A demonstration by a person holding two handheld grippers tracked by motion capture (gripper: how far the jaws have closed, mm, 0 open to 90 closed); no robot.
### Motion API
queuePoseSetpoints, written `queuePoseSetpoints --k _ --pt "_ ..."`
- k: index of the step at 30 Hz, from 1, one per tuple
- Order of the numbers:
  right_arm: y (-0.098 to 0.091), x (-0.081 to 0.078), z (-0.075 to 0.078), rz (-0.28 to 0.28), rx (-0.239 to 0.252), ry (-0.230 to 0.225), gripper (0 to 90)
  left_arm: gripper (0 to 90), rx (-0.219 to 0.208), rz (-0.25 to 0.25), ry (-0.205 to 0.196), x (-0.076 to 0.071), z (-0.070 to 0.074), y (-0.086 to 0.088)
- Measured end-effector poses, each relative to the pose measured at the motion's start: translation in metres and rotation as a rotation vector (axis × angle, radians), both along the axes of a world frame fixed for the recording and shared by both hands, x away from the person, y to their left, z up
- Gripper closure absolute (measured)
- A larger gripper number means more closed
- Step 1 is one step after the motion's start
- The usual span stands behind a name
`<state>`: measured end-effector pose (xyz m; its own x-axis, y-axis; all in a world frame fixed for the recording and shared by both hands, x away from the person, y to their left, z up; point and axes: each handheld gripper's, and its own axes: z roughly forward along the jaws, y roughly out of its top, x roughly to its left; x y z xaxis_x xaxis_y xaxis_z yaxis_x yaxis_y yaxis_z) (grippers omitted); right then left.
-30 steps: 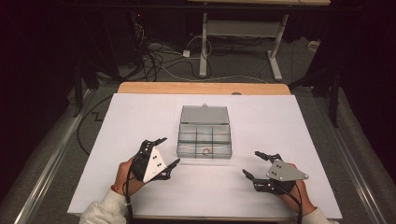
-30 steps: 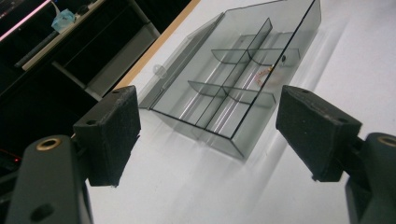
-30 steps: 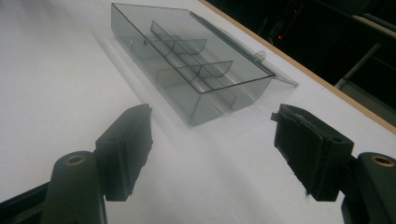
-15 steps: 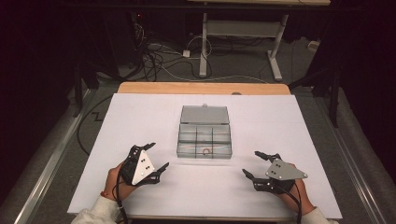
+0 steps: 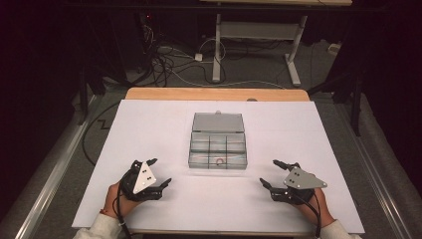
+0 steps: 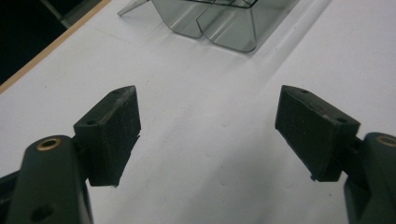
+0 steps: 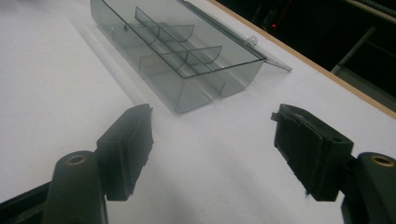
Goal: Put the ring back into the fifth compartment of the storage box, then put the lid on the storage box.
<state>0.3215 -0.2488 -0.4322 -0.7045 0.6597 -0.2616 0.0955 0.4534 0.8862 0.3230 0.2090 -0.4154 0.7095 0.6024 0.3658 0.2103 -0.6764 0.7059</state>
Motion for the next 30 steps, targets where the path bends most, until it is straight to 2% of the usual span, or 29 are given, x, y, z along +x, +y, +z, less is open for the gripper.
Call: queuePoseSetpoints --k 2,5,8,10,11,12,13,16,18,25,30 --pt "-0.001 0.001 -0.001 -0.002 0.004 0.011 31.2 22.3 -0.013 0.008 0.013 0.002 0.0 0.001" --pt "-0.002 0.002 -0.003 -0.008 0.0 0.015 37.4 30.5 -0.033 0.025 0.04 0.006 -0.002 0.001" --pt "-0.005 0.003 -0.002 0.0 0.014 0.017 51.4 44.8 -0.029 0.029 0.081 0.009 -0.003 0.0" --pt "-0.006 0.003 -0.001 0.015 0.012 0.029 63.7 58.3 -0.023 0.021 0.096 0.009 -0.003 -0.002" --pt "-0.006 0.004 -0.001 0.018 0.007 0.032 68.1 61.5 -0.03 0.01 0.099 0.009 -0.002 -0.002" --pt "-0.007 0.004 -0.001 0.022 0.002 0.04 73.8 69.2 -0.043 -0.005 0.106 0.008 -0.001 -0.003" --pt "-0.007 0.004 -0.001 0.027 -0.007 0.043 77.7 73.4 -0.055 -0.016 0.129 0.007 -0.001 -0.004" --pt "-0.006 0.004 0.0 0.027 -0.025 0.044 88.3 85.9 -0.04 -0.039 0.134 0.005 0.0 -0.008" --pt "-0.007 0.004 0.001 0.037 -0.028 0.042 90.0 87.5 -0.02 -0.045 0.138 0.005 -0.001 -0.01" --pt "-0.007 0.006 -0.001 0.034 -0.046 0.052 90.0 87.5 -0.03 -0.045 0.133 0.006 0.0 -0.01" --pt "-0.008 0.009 -0.004 0.018 -0.07 0.065 90.0 87.5 -0.015 -0.041 0.133 0.013 -0.001 -0.013"
